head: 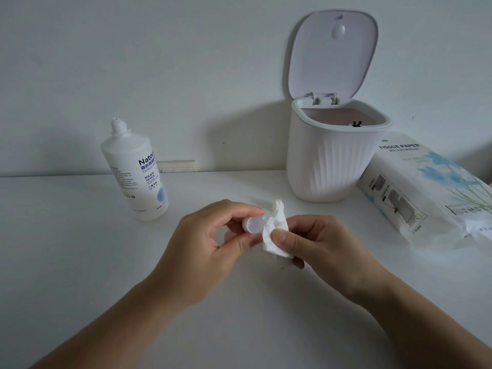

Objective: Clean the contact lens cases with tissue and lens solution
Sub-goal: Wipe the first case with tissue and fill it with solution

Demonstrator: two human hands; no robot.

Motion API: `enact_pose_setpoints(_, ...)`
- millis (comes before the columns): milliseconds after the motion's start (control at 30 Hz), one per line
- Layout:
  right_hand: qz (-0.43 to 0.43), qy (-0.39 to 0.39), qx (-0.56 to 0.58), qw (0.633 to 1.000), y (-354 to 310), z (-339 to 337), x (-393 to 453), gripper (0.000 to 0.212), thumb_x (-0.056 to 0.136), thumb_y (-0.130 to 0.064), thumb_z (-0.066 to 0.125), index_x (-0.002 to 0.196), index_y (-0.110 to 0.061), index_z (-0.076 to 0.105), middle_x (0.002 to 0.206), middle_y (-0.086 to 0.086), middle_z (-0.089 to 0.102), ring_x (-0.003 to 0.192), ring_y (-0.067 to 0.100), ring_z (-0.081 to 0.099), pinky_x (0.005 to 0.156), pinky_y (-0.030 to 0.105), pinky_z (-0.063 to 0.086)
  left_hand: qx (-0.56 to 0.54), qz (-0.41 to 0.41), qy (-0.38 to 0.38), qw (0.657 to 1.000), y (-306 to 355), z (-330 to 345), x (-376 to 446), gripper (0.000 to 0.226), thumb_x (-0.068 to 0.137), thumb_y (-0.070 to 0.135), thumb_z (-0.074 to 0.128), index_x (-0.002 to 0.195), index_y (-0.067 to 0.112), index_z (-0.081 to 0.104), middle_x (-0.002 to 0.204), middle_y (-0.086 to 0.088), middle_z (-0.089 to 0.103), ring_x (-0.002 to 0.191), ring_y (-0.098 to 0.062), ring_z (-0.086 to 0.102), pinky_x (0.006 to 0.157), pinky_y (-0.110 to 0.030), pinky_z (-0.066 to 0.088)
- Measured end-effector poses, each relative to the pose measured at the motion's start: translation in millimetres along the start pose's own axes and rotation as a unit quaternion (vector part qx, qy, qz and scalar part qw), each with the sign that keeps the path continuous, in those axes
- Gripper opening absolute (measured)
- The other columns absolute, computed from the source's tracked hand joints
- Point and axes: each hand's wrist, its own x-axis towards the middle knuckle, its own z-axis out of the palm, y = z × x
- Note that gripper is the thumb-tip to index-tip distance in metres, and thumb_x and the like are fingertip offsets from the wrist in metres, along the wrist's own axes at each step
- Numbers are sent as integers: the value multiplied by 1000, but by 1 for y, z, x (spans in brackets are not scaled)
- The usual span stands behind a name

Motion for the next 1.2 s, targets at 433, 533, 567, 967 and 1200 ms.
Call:
enact_pose_setpoints(433, -38, 108, -15, 993, -12, -9, -1, 24, 83, -44, 65, 79, -25, 79, 64, -8, 66, 58, 6, 50, 58, 11, 42, -237, -175, -63, 953, 1, -6, 5, 44, 89, 17, 54, 121, 41, 71, 105, -24, 64, 92, -32, 73, 64, -36, 60)
enact_pose_setpoints(533, -42, 102, -14, 994, -12, -8, -1, 23, 84, -45, 65, 78, -27, 79, 67, -7, 67, 61, 9, 50, 61, 14, 43, -197, -158, -72, 965, -2, -3, 4, 45, 86, 21, 62, 125, 45, 67, 94, -13, 65, 80, -19, 69, 61, -26, 53)
enact_pose_setpoints(567, -43, 98, -15, 994, -12, -8, -1, 23, 84, -46, 66, 78, -28, 78, 67, -7, 67, 61, 9, 51, 61, 14, 44, -185, -149, -78, 968, -3, -3, 4, 44, 87, 23, 66, 126, 43, 66, 93, -7, 68, 76, -15, 67, 63, -23, 52)
enact_pose_setpoints(967, 1, 1, -76, 997, -2, -4, -2, 26, 84, -48, 72, 87, -24, 79, 72, -6, 68, 64, 6, 53, 61, 26, 43, -185, -141, -103, 967, -5, 1, 1, 16, 76, 30, 80, 92, 29, 76, 82, -1, 76, 77, -12, 70, 74, -23, 55)
enact_pose_setpoints(1200, 25, 19, -37, 999, -2, -10, -1, 31, 86, -42, 70, 82, -12, 76, 70, 5, 64, 64, 13, 54, 61, 26, 45, -137, -105, -105, 979, -6, -3, 3, 32, 75, 18, 84, 100, 35, 75, 95, 3, 75, 88, -16, 72, 84, -26, 56)
